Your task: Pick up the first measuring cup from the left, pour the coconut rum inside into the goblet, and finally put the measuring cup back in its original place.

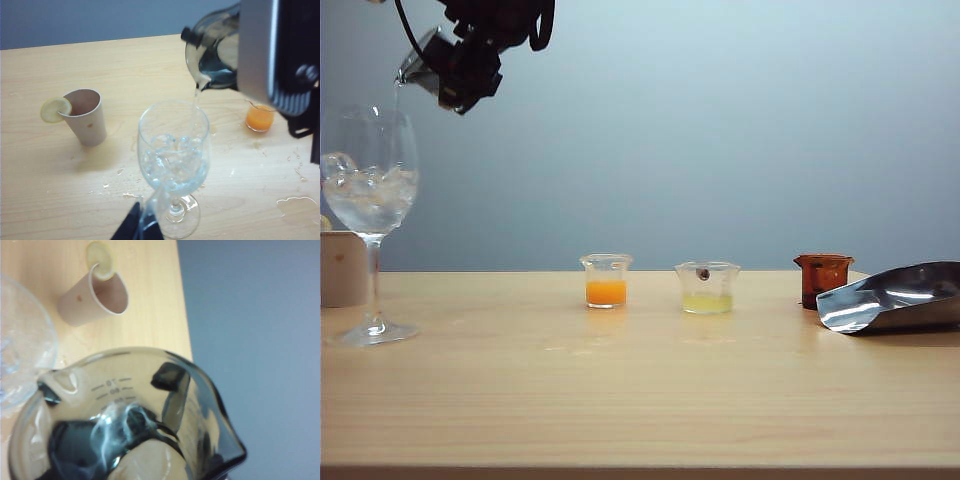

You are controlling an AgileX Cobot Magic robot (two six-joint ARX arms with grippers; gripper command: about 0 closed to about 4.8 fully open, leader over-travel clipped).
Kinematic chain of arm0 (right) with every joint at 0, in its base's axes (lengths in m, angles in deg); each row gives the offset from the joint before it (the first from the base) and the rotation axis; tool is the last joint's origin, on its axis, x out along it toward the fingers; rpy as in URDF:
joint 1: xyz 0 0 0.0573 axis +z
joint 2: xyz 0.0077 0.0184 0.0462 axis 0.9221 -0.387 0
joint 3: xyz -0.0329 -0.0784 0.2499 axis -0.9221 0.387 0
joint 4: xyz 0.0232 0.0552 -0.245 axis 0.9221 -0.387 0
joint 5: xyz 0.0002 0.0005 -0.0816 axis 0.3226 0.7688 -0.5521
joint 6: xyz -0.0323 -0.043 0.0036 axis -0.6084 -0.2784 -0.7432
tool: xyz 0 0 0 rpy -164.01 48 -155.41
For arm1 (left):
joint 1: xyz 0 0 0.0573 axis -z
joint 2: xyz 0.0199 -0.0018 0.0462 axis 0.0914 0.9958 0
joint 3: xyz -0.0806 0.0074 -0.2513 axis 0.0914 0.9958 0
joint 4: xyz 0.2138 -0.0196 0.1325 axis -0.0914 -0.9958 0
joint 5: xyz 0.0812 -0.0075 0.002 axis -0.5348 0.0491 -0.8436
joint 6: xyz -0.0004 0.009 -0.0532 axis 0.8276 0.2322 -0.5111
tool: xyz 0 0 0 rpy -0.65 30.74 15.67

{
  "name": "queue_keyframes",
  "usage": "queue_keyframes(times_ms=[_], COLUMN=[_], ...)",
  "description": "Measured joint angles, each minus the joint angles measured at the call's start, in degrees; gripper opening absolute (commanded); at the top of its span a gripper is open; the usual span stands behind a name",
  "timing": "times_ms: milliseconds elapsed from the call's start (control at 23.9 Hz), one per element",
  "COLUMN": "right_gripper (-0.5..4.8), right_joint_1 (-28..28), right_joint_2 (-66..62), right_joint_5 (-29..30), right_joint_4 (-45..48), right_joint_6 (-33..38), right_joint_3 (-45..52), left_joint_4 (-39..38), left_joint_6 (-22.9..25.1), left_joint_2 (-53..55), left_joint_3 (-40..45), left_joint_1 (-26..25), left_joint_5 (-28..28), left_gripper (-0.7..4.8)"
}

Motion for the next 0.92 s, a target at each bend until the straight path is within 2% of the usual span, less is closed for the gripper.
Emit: queue_keyframes(times_ms=[209,376,919], right_gripper=[0.39,0.39,0.40], right_joint_1=[0.44,0.70,1.05], right_joint_2=[-0.24,-3.39,-4.37], right_joint_5=[-0.09,0.07,-0.46], right_joint_4=[-1.07,-2.12,-5.95], right_joint_6=[-1.18,-2.25,-3.83], right_joint_3=[-1.55,-7.32,-7.80], left_joint_4=[0.02,0.02,0.00], left_joint_6=[0.00,0.00,0.00], left_joint_2=[0.00,-0.02,0.00], left_joint_3=[0.00,0.00,0.00], left_joint_1=[0.00,0.02,0.02], left_joint_5=[-0.02,0.00,-0.02], left_gripper=[-0.03,-0.03,-0.03])
